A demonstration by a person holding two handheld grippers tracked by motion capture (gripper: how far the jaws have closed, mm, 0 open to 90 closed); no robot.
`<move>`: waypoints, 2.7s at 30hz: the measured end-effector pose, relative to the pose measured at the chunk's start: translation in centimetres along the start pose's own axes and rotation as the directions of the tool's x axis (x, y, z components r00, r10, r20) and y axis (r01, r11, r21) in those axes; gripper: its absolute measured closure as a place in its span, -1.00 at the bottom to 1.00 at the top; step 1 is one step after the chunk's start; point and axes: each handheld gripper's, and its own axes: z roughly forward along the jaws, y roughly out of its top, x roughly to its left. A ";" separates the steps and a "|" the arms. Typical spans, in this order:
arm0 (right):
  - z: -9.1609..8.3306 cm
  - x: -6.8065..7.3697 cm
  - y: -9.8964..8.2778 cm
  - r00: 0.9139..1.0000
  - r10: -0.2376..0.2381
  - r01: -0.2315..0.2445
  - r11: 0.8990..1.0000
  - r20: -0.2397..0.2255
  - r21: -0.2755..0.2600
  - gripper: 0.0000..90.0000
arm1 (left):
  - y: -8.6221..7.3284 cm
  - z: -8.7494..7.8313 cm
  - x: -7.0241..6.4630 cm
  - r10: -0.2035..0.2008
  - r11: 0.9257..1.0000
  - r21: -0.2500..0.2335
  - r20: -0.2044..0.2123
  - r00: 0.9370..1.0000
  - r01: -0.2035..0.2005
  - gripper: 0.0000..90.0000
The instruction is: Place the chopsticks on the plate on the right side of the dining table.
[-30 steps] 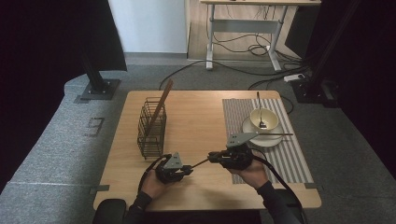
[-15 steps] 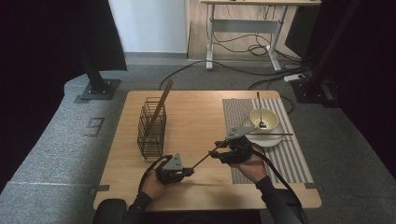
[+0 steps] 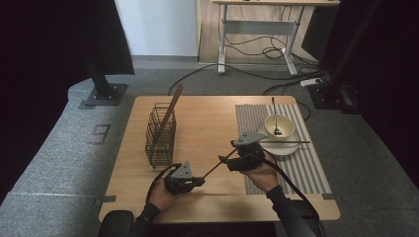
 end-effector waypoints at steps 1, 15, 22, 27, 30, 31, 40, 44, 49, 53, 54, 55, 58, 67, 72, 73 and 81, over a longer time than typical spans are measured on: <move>0.0 -0.1 -0.1 1.000 0.002 -0.002 1.000 0.004 0.002 -0.39 | 0.0 0.0 0.0 -0.002 1.000 -0.004 0.001 1.000 0.002 0.89; 0.6 -2.8 -3.7 0.995 0.075 -0.078 0.996 0.063 0.037 -0.38 | 0.1 -0.6 0.1 0.004 0.999 -0.038 -0.004 1.000 -0.004 0.88; 1.2 -3.8 -5.4 0.991 0.105 -0.112 0.991 0.088 0.074 -0.37 | 0.2 -0.8 0.0 0.019 0.999 -0.042 0.004 1.000 -0.019 0.88; 0.8 -3.7 -5.4 0.993 0.099 -0.104 0.992 0.066 0.077 -0.38 | 0.1 -0.5 0.0 0.022 0.999 -0.024 0.025 0.999 -0.021 0.89; 0.3 -3.6 -5.3 0.995 0.097 -0.099 0.992 0.033 0.081 -0.42 | 0.0 -0.4 0.0 0.028 1.000 -0.007 0.037 0.999 -0.027 0.89; 0.1 -3.5 -5.3 0.995 0.093 -0.095 0.992 0.030 0.083 -0.43 | 0.0 -0.4 0.0 0.030 1.000 0.000 0.040 0.999 -0.030 0.89; 0.1 -2.3 -6.3 0.992 0.067 -0.049 0.986 -0.111 0.157 -0.46 | 0.0 0.2 -0.4 0.057 0.997 0.046 0.080 0.995 -0.061 0.89; 0.6 -1.3 -6.6 0.990 0.008 0.021 0.979 -0.139 0.204 -0.34 | 0.1 0.3 -0.5 0.067 0.996 0.056 0.093 0.993 -0.073 0.89; 1.1 -0.5 -6.7 0.984 -0.058 0.097 0.967 -0.168 0.237 -0.09 | 0.1 0.4 -0.6 0.077 0.994 0.062 0.107 0.991 -0.084 0.89; 1.6 0.2 -6.8 0.974 -0.119 0.167 0.953 -0.195 0.254 0.04 | 0.2 0.4 -0.7 0.086 0.993 0.065 0.118 0.989 -0.094 0.89; 1.7 0.4 -6.8 0.971 -0.131 0.181 0.949 -0.197 0.260 0.07 | 0.2 0.4 -0.7 0.087 0.993 0.064 0.120 0.989 -0.095 0.89; 1.8 0.6 -6.8 0.969 -0.141 0.192 0.946 -0.204 0.262 0.11 | 0.2 0.4 -0.8 0.090 0.993 0.065 0.123 0.988 -0.098 0.89; 2.1 0.9 -7.0 0.963 -0.160 0.217 0.937 -0.216 0.275 0.22 | 0.2 0.5 -0.8 0.097 0.992 0.065 0.128 0.987 -0.106 0.89; 2.3 1.3 -7.1 0.952 -0.201 0.265 0.918 -0.231 0.296 0.44 | 0.2 0.4 -0.9 0.118 0.990 0.066 0.133 0.984 -0.127 0.88; 2.1 1.4 -7.1 0.938 -0.221 0.301 0.901 -0.266 0.312 0.53 | 0.0 0.6 -0.8 0.115 0.990 0.064 0.134 0.984 -0.124 0.84; 2.1 1.4 -7.1 0.936 -0.222 0.303 0.902 -0.272 0.308 0.55 | 0.0 0.6 -0.8 0.112 0.991 0.062 0.129 0.985 -0.120 0.81; 1.7 1.6 -6.9 0.916 -0.207 0.314 0.904 -0.345 0.291 0.75 | -0.1 0.7 -0.6 0.098 0.994 0.046 0.074 0.992 -0.101 0.53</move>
